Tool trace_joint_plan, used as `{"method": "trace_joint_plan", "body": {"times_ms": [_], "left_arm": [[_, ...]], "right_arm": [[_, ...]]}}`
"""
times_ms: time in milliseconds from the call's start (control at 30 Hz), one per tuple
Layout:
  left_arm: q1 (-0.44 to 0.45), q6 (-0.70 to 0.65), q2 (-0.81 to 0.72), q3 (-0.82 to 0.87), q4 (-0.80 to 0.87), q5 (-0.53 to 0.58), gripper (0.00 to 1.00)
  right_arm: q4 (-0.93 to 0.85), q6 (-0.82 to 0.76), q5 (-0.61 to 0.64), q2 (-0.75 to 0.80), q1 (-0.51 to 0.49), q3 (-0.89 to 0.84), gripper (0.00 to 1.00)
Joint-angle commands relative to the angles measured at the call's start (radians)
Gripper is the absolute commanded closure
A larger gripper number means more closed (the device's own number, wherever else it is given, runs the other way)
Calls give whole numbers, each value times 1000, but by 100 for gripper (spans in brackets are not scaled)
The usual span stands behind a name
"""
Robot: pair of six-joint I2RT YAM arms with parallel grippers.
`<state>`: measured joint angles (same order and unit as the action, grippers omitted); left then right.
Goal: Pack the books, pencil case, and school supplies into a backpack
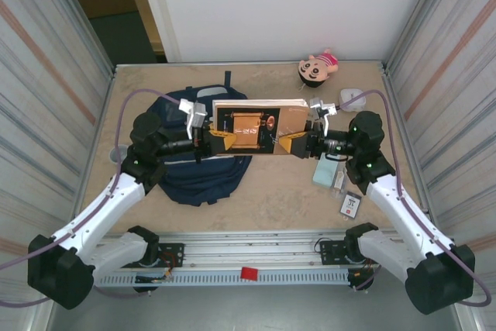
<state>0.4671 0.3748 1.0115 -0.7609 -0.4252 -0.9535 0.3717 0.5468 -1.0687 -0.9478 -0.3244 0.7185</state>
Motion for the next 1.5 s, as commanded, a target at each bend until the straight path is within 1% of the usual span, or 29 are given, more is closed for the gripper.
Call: {"method": "trace_joint_plan", "body": {"times_ms": [0, 33, 67, 100, 133, 167, 200, 267, 300, 367, 400, 467, 533, 600, 700, 833, 900, 1033, 1200, 1267, 1333, 1367, 1433, 1467], "left_arm": [[9, 33, -9, -26, -122, 10, 83], [9, 11, -15, -26, -79, 26, 75], [10, -36, -26, -31, 1, 61, 63], [10, -113, -44, -42, 117, 107, 51], [10, -199, -60, -59, 237, 147, 43], [9, -302, -80, -82, 378, 224, 36], [10, -396, -99, -103, 503, 311, 32], [10, -574, -123, -126, 698, 472, 29], [10, -674, -128, -120, 770, 541, 27], [11, -823, -117, -94, 878, 672, 27], [10, -880, -104, -77, 908, 727, 26], [9, -960, -77, -46, 948, 778, 23], [9, -1016, -43, -28, 974, 791, 16], [10, -1044, 3, -22, 981, 811, 11], [10, -1071, 88, -28, 975, 820, 1], [6, -1095, 192, -26, 894, 842, 1], [-15, -1094, 239, -14, 828, 856, 1], [-27, -1114, 313, -26, 779, 867, 2], [-38, -1156, 381, -7, 704, 944, 1], [-50, -1175, 409, -6, 713, 933, 2], [-49, -1191, 424, -14, 757, 912, 1], [-48, -1190, 419, -19, 781, 886, 1], [-50, -1194, 383, -21, 829, 795, 1], [-50, -1192, 366, -14, 831, 780, 1]], "right_arm": [[89, 50, 18, 2, -4, 34, 100], [88, 58, 40, 8, 5, 27, 100], [88, 66, 76, 19, 19, 17, 100], [88, 84, 134, 34, 41, 0, 100], [79, 117, 201, 49, 65, -15, 100], [56, 154, 276, 72, 98, -33, 100], [4, 192, 385, 100, 137, -51, 100], [-81, 213, 540, 150, 170, -77, 100], [-110, 200, 610, 177, 167, -93, 100], [-171, 213, 740, 209, 147, -114, 95], [-208, 223, 784, 214, 136, -111, 96], [-283, 209, 804, 202, 124, -88, 100], [-343, 168, 794, 181, 110, -63, 100], [-363, 120, 753, 161, 94, -50, 100], [-372, 82, 741, 138, 68, -36, 100], [-374, 50, 735, 110, 43, -26, 100], [-372, 36, 742, 104, 28, -27, 99], [-373, 18, 749, 95, 9, -28, 99], [-387, -10, 751, 84, 1, -22, 100], [-386, -13, 751, 84, -1, -22, 100], [-389, -16, 752, 85, -2, -21, 100], [-391, -17, 753, 84, -2, -21, 100], [-396, -22, 754, 83, -2, -23, 100], [-396, -24, 753, 81, -2, -23, 100]]}}
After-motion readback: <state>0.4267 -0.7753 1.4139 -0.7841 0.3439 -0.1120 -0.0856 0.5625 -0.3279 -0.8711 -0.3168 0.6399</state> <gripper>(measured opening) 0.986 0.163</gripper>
